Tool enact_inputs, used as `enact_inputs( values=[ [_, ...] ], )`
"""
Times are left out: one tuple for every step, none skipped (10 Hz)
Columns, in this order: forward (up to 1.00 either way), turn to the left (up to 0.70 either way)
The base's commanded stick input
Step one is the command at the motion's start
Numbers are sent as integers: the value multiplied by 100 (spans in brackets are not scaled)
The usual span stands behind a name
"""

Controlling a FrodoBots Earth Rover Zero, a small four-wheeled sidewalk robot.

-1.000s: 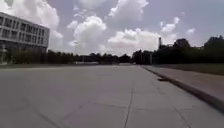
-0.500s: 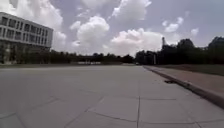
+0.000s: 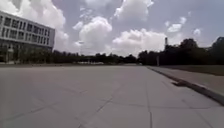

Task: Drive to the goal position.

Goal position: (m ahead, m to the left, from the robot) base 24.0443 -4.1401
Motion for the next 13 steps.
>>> enact_inputs(
  values=[
    [70,-21],
    [70,-11],
    [70,-1],
    [70,6],
    [70,6],
    [70,6],
    [70,6],
    [70,6],
    [70,6],
    [70,6],
    [70,6],
    [70,6],
    [70,6]
  ],
)
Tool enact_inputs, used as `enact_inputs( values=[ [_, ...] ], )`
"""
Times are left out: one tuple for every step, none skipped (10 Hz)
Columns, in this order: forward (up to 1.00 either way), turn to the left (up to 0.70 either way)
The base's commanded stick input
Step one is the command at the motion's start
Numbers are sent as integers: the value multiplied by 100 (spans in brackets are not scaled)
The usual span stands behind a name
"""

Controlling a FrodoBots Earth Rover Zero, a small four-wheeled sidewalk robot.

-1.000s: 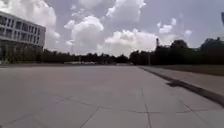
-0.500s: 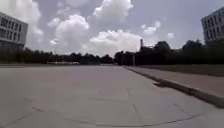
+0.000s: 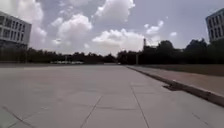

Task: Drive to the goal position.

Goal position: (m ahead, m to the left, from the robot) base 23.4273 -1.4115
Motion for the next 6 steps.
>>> enact_inputs(
  values=[
    [70,6],
    [70,6],
    [70,6],
    [70,6],
    [70,6],
    [70,6]
  ],
)
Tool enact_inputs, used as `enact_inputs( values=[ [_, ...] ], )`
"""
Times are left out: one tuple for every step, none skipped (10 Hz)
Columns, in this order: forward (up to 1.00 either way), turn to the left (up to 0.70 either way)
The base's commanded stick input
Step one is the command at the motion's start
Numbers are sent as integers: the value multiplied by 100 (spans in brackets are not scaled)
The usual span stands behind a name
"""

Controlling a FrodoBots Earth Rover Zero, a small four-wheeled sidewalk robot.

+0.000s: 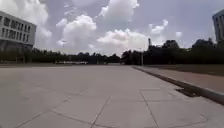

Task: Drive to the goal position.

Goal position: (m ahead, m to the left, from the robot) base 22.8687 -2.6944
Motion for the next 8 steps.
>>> enact_inputs(
  values=[
    [70,6],
    [70,6],
    [70,6],
    [70,6],
    [70,6],
    [70,6],
    [70,6],
    [70,6]
  ],
)
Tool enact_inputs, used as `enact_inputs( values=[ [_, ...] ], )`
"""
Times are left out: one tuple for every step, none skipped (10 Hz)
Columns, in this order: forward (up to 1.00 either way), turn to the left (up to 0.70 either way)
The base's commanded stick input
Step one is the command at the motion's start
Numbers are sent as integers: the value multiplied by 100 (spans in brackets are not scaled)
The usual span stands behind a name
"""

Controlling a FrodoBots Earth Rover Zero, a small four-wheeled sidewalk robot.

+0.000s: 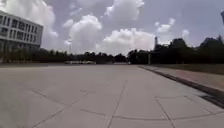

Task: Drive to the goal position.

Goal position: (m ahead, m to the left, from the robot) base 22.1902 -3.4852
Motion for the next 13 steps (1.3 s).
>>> enact_inputs(
  values=[
    [70,6],
    [70,6],
    [70,6],
    [70,6],
    [70,3],
    [70,-21],
    [70,-27],
    [70,-14],
    [70,0],
    [70,6],
    [70,6],
    [70,6],
    [70,6]
  ],
)
